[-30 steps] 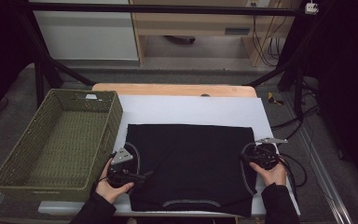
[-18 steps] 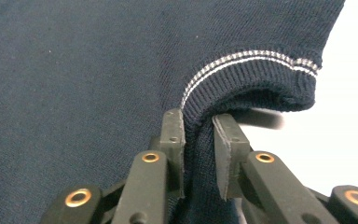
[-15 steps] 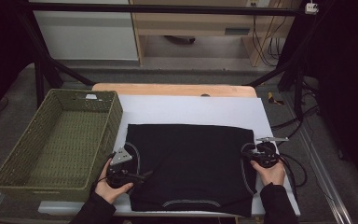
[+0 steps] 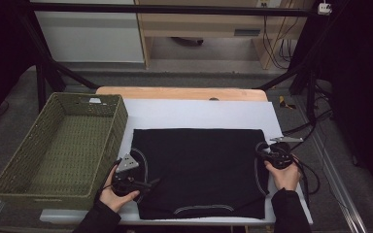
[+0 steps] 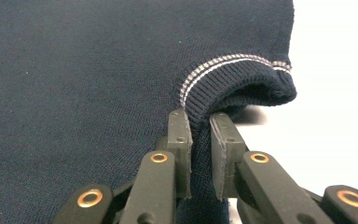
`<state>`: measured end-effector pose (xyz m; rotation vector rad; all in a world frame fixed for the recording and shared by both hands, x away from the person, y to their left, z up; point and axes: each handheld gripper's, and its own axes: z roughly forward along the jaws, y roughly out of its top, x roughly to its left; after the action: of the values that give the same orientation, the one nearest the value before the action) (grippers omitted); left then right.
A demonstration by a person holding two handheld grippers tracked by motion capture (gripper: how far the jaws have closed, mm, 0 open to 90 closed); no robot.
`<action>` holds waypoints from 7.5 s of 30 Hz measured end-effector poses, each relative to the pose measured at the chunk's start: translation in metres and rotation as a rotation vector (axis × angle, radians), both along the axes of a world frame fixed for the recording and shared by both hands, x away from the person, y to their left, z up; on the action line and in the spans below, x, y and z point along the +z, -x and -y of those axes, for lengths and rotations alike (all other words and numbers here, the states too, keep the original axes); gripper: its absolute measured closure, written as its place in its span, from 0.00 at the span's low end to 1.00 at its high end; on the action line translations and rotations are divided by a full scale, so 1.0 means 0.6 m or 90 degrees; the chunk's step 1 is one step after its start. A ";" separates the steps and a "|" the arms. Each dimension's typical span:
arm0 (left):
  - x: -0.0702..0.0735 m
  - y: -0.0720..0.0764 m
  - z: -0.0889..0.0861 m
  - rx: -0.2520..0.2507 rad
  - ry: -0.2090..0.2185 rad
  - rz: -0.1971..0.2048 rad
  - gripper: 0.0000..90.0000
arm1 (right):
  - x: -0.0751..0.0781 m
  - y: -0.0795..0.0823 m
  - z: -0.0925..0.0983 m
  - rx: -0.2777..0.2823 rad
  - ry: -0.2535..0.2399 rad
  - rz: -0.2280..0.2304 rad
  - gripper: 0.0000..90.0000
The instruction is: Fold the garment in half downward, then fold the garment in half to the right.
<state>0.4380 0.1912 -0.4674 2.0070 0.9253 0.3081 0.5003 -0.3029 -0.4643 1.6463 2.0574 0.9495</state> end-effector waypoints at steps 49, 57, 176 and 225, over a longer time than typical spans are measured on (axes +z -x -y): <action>0.002 0.003 0.006 -0.018 -0.004 0.003 0.01 | -0.005 -0.003 0.075 -0.065 0.060 0.037 0.83; 0.002 0.004 0.009 -0.027 -0.002 0.000 0.01 | 0.025 0.015 0.063 -0.083 0.072 0.123 0.38; -0.017 -0.251 0.055 0.155 -0.075 -0.039 0.89 | 0.029 0.136 -0.223 0.288 -0.095 0.146 0.01; -0.025 -0.250 0.045 0.140 -0.046 -0.026 0.90 | -0.002 0.157 -0.428 0.366 -0.041 0.096 0.07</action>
<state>0.5877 0.1639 -0.4827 1.9864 1.1780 0.4287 0.4060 -0.0463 -0.4652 0.9709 2.4575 1.2795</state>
